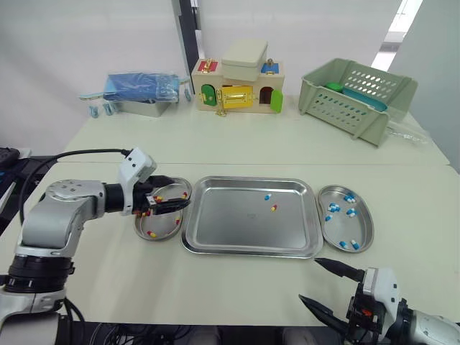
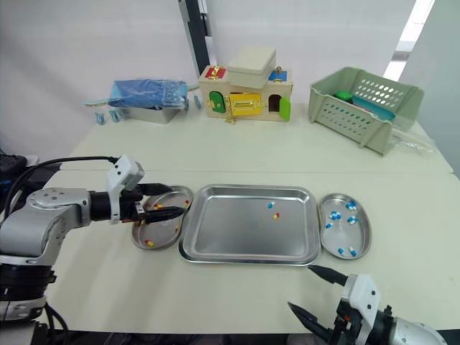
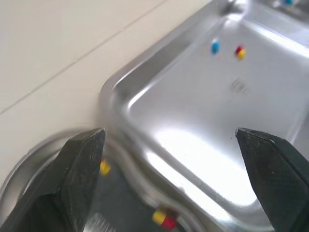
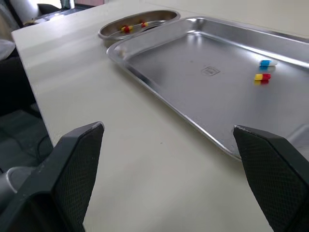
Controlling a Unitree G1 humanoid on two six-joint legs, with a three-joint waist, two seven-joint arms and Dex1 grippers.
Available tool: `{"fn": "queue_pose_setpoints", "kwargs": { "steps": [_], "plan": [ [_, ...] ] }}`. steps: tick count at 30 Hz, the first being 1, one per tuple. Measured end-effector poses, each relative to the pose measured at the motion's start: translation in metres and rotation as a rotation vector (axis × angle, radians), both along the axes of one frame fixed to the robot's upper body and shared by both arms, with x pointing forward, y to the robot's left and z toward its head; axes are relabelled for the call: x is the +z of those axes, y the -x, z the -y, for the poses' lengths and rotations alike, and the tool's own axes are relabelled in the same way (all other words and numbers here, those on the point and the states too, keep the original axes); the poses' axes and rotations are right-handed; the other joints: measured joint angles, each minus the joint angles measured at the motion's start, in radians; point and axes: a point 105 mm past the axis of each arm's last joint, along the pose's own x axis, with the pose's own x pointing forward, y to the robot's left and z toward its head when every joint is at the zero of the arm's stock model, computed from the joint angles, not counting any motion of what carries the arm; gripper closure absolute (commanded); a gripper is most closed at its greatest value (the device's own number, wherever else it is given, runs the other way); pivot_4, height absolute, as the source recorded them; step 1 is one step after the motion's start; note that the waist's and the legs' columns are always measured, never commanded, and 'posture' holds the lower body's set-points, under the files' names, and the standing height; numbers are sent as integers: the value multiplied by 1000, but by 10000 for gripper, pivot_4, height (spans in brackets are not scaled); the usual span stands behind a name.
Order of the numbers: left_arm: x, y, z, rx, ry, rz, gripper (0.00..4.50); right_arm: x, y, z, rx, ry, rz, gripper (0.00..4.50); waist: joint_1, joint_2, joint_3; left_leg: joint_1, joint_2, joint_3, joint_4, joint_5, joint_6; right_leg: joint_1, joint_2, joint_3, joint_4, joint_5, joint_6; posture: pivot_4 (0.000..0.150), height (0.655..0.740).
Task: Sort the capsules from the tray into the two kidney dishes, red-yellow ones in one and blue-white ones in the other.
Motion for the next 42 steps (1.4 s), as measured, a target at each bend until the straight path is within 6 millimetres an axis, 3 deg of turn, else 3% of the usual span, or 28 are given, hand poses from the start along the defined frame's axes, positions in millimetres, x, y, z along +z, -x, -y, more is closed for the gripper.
{"fn": "queue_pose_setpoints", "kwargs": {
  "steps": [5,11,14,17,20,24,27,33,38,42],
  "plan": [
    [-7,11,45,-108,85,18,409,4,3,7,-110,-24,-12,0,1,0,0,0,0,0,0,0,0,0,0,0,0,0,0,1500,7400],
    [-17,17,73,-159,133,30,409,2,7,13,-206,-30,-28,0,1,0,-1,1,0,1,0,0,0,0,0,1,1,0,0,1500,7400],
    [-10,1,73,-72,191,89,409,5,5,18,-226,-19,-8,0,2,0,-1,1,0,1,0,0,1,0,0,1,1,0,0,1500,7400],
    [13,-28,37,172,248,215,409,4,4,25,-256,-12,-2,0,-1,0,-1,1,0,1,0,-1,2,-1,0,1,1,0,0,1500,7400],
    [35,-44,-26,505,297,339,409,-2,5,32,-293,-19,-10,0,-5,1,-1,1,0,1,-1,-1,2,-1,0,1,1,0,0,1500,7400],
    [24,-30,-100,834,264,379,409,-9,4,38,-317,-5,-14,0,-3,1,-1,1,0,1,-1,0,0,-1,0,2,0,0,0,1500,7400],
    [6,-7,-138,1000,225,356,409,-14,3,44,-324,3,-14,0,3,-1,-3,1,0,1,-1,0,0,-1,0,2,0,0,0,1500,7400],
    [-7,39,-182,1127,168,337,409,-17,-2,58,-358,21,-6,0,10,-3,-4,2,0,1,-1,-2,3,0,0,2,0,0,0,1500,7400],
    [-13,57,-193,1160,156,326,409,-17,-5,60,-360,20,2,0,22,-6,-8,2,0,1,-2,-2,3,0,-1,1,-1,0,0,1500,7400],
    [-12,59,-193,1163,162,335,409,-16,-7,58,-355,14,9,0,21,-7,-9,2,0,1,-2,-2,4,0,-1,1,-1,0,0,1500,7400]
  ]
}}
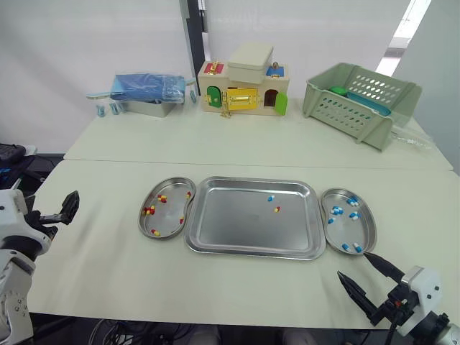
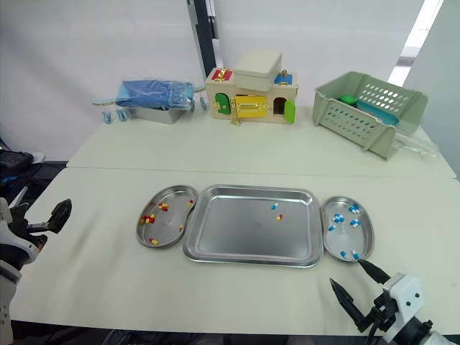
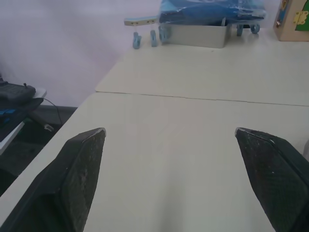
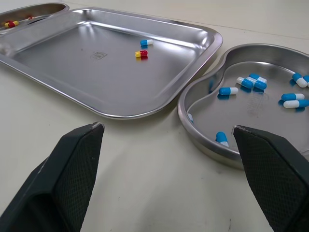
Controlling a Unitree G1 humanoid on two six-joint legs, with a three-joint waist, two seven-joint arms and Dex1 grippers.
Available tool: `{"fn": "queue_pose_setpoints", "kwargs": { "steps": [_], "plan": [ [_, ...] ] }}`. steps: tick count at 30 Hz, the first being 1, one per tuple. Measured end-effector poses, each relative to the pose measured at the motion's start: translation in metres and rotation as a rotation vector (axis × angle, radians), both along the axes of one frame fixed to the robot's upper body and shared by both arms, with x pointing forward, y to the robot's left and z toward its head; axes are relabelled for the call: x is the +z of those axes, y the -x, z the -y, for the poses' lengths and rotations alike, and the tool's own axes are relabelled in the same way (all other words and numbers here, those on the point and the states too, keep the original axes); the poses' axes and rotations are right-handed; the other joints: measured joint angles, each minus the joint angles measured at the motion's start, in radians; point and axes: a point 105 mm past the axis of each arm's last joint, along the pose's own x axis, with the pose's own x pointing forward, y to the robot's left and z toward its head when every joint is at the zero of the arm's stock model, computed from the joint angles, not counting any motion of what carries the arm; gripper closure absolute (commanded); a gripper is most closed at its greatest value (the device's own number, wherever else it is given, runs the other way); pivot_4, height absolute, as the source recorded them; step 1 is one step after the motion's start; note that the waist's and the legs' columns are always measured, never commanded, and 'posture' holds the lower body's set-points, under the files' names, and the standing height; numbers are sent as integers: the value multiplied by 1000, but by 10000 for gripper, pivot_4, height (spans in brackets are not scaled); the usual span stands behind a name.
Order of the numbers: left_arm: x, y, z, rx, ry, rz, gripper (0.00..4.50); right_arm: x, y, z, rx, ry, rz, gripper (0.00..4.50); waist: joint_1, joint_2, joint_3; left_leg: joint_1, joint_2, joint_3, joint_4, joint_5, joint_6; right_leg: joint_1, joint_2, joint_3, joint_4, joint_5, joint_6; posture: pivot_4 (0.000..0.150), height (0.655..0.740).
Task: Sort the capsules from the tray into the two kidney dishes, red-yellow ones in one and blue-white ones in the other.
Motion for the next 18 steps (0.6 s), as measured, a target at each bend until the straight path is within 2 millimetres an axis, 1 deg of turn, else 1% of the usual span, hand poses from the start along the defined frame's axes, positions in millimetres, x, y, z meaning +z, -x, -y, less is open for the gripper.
{"fn": "queue_pose_setpoints", "kwargs": {
  "steps": [3,7,10,11,12,14,15,16,18],
  "plan": [
    [3,0,2,-6,-2,10,409,-2,0,-4,12,-12,-9,0,-1,0,0,0,0,0,0,0,0,0,0,0,0,0,0,1500,7400],
    [4,-1,5,-23,-1,15,409,-2,0,-4,12,-13,-11,0,-1,0,0,0,0,0,0,0,0,0,0,0,0,0,0,1500,7400],
    [6,-6,15,-81,-9,13,409,-2,0,-4,15,-13,-11,0,-1,0,0,0,0,0,0,0,0,0,0,0,0,0,0,1500,7400],
    [7,-11,23,-126,-13,15,409,-2,1,-5,18,-12,-13,0,0,0,0,0,0,0,0,0,0,0,0,0,0,0,0,1500,7400],
    [11,-18,36,-197,-29,17,409,-1,1,-6,28,-9,-12,0,2,-1,-1,0,0,0,0,0,0,0,0,-1,0,0,0,1500,7400],
    [16,-29,73,-382,-77,1,409,1,2,-12,69,-3,-8,0,4,-1,-1,0,0,0,0,0,0,1,0,-1,-1,0,0,1500,7400],
    [16,-35,97,-499,-101,-11,409,2,2,-15,89,-4,-6,0,4,0,-2,0,0,0,0,0,0,2,0,-1,-2,0,0,1500,7400],
    [14,-39,122,-613,-111,-27,409,2,3,-17,99,-4,-5,0,3,0,-2,0,0,0,0,0,0,2,0,-1,-2,0,0,1500,7400],
    [9,-42,156,-768,-103,-55,409,5,3,-21,112,-4,2,0,0,0,-2,1,0,0,0,0,0,2,0,-1,-1,0,0,1500,7400]
  ]
}}
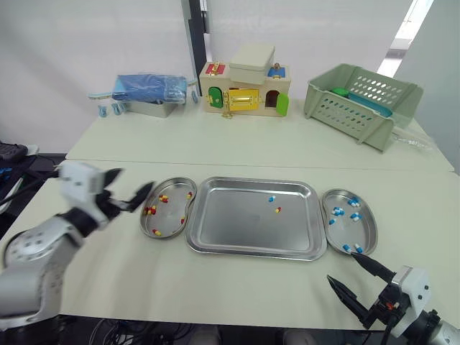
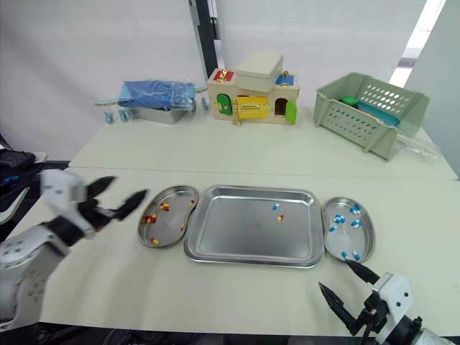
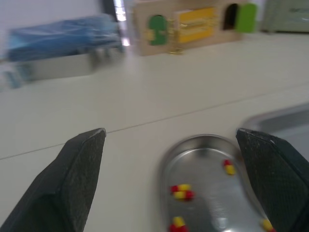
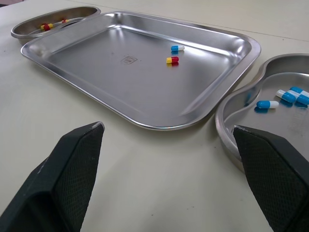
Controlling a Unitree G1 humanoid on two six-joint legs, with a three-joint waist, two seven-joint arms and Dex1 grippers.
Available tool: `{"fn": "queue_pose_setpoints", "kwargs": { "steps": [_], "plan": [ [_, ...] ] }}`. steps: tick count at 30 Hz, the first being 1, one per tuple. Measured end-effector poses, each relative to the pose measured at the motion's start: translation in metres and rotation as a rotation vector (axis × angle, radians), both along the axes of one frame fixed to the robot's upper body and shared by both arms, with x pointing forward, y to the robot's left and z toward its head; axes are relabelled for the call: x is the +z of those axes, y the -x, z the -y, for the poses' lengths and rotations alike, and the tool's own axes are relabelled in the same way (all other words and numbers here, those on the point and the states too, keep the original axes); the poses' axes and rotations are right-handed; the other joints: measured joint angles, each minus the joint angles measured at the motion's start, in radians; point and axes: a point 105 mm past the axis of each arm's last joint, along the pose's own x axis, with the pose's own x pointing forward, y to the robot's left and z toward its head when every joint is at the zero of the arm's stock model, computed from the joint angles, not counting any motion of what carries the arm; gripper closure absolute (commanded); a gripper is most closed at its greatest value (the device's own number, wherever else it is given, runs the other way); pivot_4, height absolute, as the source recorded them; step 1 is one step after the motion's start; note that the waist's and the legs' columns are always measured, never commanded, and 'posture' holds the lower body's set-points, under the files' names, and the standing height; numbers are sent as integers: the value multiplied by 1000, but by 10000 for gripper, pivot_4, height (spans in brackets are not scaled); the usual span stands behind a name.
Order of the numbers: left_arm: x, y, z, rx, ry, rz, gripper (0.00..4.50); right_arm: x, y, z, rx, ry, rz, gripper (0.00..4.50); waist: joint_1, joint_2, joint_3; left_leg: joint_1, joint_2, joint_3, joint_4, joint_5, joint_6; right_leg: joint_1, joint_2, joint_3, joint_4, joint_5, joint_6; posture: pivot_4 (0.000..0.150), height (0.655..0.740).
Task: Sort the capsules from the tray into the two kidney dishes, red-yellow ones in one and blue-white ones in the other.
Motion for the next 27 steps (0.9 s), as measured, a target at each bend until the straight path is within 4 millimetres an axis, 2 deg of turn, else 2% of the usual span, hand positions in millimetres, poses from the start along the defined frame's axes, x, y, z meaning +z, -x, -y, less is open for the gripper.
{"fn": "queue_pose_setpoints", "kwargs": {
  "steps": [2,4,5,9,12,18,21,25,26,27],
  "plan": [
    [-3,-3,37,-154,-8,-30,409,4,0,-3,7,5,10,0,-4,0,0,0,0,0,0,0,0,0,0,0,1,0,0,1500,7400],
    [-4,-2,61,-253,-18,-35,409,6,1,-5,16,9,15,0,-8,1,0,0,0,0,0,0,0,0,0,0,0,0,0,1500,7400],
    [-5,-4,82,-330,-34,-42,409,5,3,-7,16,12,7,0,-7,1,0,0,0,0,0,0,0,0,0,0,0,0,0,1500,7400],
    [-12,-3,128,-479,-66,-62,409,5,6,-15,25,17,1,0,-4,2,-1,0,0,0,1,0,0,0,0,0,0,0,0,1500,7400],
    [-21,-10,156,-526,-124,-85,409,5,7,-20,25,17,-4,0,-3,2,-1,0,-1,0,1,0,0,0,0,0,0,0,0,1500,7400],
    [-36,-21,186,-537,-189,-144,409,1,9,-20,4,25,-25,0,-2,2,-1,-1,-1,0,1,0,0,0,0,0,0,0,0,1500,7400],
    [-39,-34,193,-497,-212,-154,9259,-1,10,-22,2,16,-30,0,-4,2,-1,-1,-1,0,1,0,0,-1,0,0,0,0,0,1500,7400],
    [-46,-40,197,-475,-244,-170,22229,-2,10,-24,-4,5,-32,0,-3,2,-1,-1,-1,0,1,0,-1,-1,0,0,0,0,0,1500,7400],
    [-49,-38,200,-482,-253,-179,24915,-3,11,-25,-7,2,-33,0,-2,2,-1,-1,-1,0,1,1,-2,-1,0,0,0,0,0,1500,7400],
    [-51,-37,203,-489,-250,-187,24915,-3,11,-26,-11,0,-32,0,-1,2,-1,-2,-1,0,1,1,-2,-1,0,0,0,0,0,1500,7400]
  ]
}}
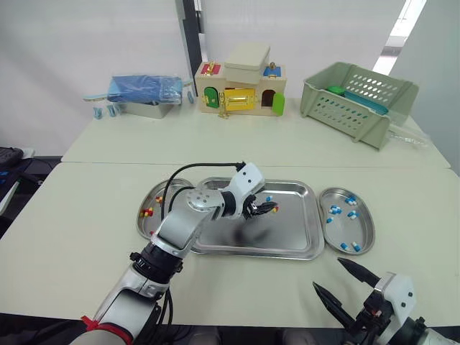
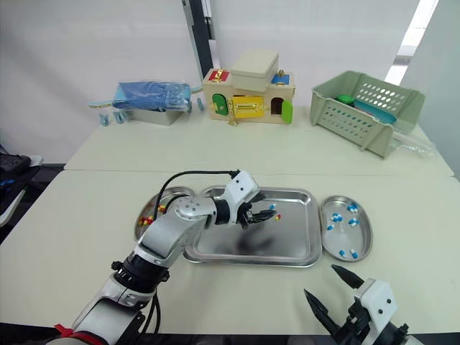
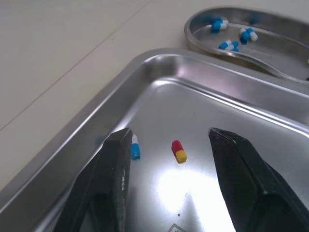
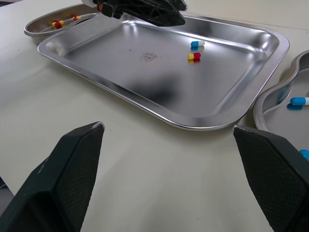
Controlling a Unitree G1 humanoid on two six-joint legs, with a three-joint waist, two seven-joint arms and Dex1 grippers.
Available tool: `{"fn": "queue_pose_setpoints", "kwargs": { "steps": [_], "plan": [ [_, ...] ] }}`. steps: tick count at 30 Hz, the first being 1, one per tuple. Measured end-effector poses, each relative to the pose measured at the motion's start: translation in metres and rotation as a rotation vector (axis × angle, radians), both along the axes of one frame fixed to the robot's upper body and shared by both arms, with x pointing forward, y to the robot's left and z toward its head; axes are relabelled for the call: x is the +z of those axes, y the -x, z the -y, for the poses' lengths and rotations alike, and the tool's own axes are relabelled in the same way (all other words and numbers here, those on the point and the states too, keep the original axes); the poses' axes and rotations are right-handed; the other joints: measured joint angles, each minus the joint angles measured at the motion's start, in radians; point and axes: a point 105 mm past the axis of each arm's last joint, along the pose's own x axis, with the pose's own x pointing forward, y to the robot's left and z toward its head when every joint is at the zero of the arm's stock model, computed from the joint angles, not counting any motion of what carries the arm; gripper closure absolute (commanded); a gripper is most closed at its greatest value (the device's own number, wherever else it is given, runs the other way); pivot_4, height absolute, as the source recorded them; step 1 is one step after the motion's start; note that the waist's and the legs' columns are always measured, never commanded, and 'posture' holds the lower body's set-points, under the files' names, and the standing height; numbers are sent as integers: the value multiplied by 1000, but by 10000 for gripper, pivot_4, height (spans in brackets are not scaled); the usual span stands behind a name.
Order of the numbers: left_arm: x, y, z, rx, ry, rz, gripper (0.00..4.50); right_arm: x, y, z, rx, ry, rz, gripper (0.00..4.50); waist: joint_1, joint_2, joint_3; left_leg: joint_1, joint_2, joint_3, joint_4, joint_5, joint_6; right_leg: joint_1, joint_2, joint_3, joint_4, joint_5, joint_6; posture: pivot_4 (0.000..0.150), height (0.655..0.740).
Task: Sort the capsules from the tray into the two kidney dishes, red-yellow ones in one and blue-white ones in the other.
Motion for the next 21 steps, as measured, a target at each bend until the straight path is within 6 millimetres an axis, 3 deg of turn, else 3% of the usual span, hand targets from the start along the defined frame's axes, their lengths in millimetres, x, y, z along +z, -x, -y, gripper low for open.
{"fn": "queue_pose_setpoints", "kwargs": {
  "steps": [21],
  "plan": [
    [-32,-6,16,42,-24,-98,24915,0,-2,-11,-21,-17,9,0,0,0,0,0,0,0,0,0,0,0,0,0,0,0,0,1500,7400]
  ]
}}
